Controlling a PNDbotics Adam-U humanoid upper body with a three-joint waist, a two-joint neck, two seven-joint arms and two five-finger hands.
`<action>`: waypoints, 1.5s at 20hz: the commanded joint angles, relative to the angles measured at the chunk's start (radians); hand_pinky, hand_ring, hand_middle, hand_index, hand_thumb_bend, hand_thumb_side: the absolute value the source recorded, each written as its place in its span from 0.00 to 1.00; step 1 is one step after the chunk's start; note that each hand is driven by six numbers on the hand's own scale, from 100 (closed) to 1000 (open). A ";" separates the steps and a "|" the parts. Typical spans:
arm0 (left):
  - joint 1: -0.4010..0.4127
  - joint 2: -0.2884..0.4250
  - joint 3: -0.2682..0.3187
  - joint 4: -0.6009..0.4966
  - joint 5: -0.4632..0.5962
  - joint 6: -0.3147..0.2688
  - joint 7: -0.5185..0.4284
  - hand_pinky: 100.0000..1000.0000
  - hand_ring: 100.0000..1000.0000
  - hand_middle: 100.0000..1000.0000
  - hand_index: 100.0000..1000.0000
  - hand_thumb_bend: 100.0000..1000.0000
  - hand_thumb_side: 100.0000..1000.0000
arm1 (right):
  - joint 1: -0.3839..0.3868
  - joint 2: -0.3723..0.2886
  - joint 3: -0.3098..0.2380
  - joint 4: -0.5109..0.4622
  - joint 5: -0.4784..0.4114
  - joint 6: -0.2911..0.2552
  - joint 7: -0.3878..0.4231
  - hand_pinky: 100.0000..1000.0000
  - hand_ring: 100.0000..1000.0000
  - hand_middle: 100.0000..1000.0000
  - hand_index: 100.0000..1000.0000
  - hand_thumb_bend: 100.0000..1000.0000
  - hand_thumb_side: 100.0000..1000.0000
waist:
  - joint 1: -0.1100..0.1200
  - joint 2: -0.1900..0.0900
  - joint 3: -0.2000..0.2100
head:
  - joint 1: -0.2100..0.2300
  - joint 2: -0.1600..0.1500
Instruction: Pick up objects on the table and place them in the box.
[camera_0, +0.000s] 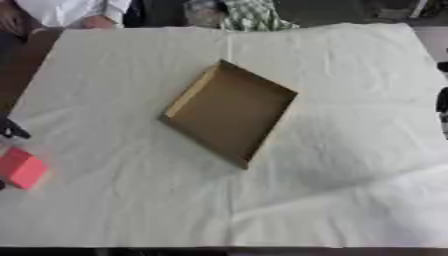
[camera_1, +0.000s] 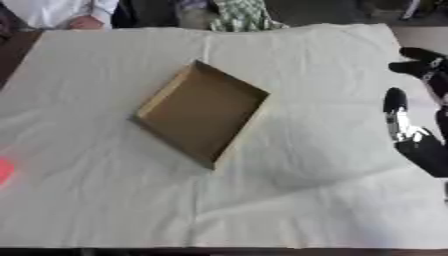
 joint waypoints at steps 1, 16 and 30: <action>-0.024 0.017 -0.001 0.010 -0.004 -0.014 -0.013 0.68 0.79 0.77 0.88 0.44 0.00 | -0.009 -0.012 -0.001 -0.015 -0.006 -0.001 0.003 0.87 0.78 0.84 0.79 0.00 0.86 | 0.002 -0.011 -0.001 | 0.003 0.001; -0.043 0.006 0.007 -0.019 0.059 0.000 0.012 0.53 0.63 0.57 0.68 0.25 0.00 | -0.006 -0.011 0.001 -0.015 -0.008 0.000 0.008 0.87 0.78 0.84 0.79 0.00 0.86 | 0.005 -0.013 0.001 | 0.003 0.003; -0.210 -0.021 -0.021 -0.107 0.149 0.038 -0.040 0.54 0.61 0.56 0.68 0.22 0.00 | -0.001 -0.022 0.001 -0.015 -0.009 -0.004 0.009 0.87 0.78 0.84 0.79 0.00 0.86 | 0.011 -0.023 0.001 | 0.006 0.007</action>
